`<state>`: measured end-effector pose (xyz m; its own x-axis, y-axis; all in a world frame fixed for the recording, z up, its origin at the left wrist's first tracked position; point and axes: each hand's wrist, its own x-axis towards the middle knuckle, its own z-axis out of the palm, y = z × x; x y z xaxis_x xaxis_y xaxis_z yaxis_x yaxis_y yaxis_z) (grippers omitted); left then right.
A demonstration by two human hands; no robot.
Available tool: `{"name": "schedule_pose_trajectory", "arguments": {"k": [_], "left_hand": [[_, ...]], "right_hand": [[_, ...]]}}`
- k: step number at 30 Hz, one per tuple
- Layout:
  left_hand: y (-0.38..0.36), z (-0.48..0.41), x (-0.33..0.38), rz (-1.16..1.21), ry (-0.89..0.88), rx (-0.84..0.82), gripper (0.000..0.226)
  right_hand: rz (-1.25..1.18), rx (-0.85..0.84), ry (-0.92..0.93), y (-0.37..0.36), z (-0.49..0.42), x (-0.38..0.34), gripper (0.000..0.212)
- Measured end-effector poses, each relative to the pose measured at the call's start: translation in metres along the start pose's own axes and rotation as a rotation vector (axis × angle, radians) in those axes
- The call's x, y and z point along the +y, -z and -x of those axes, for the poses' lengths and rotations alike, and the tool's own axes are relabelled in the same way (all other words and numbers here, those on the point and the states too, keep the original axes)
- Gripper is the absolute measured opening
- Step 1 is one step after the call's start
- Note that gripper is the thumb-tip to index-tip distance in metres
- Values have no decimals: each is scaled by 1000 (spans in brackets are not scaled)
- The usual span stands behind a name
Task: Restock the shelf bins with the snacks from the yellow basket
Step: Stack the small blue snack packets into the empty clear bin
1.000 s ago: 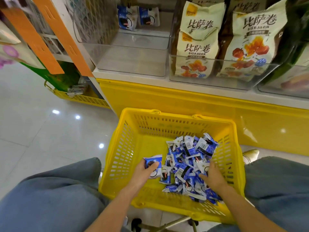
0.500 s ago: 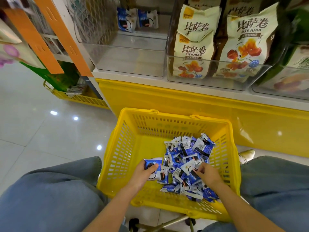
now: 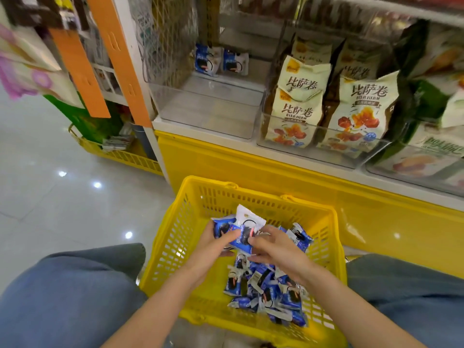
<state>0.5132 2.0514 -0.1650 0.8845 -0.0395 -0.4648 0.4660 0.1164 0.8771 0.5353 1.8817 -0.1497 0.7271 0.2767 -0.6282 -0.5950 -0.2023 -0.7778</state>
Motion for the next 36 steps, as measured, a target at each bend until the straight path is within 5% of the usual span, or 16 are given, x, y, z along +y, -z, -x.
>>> {"name": "schedule_pose_trajectory", "arguments": {"k": [4,9,19,26,31,36], "left_hand": [[13,1,39,-285,-143,-71,32],[32,1,87,-312,-263,-147,24],[78,-34,168,146,-451,124,2],[130,-69,180,207,-514,294,11],[154,-81,168,262,-523,402,14],[157,-90,168,290,-479,415,12]], "right_hand": [[455,49,255,-5,12,-41,90],[693,29,502,-19,26,-94,51],[534,342,688,-39,-3,-232,28],[487,466,644,-61,-113,-319,41],[1054,513,544,-63,-200,-348,48],[1283,576,484,-63,-256,-352,28]]}}
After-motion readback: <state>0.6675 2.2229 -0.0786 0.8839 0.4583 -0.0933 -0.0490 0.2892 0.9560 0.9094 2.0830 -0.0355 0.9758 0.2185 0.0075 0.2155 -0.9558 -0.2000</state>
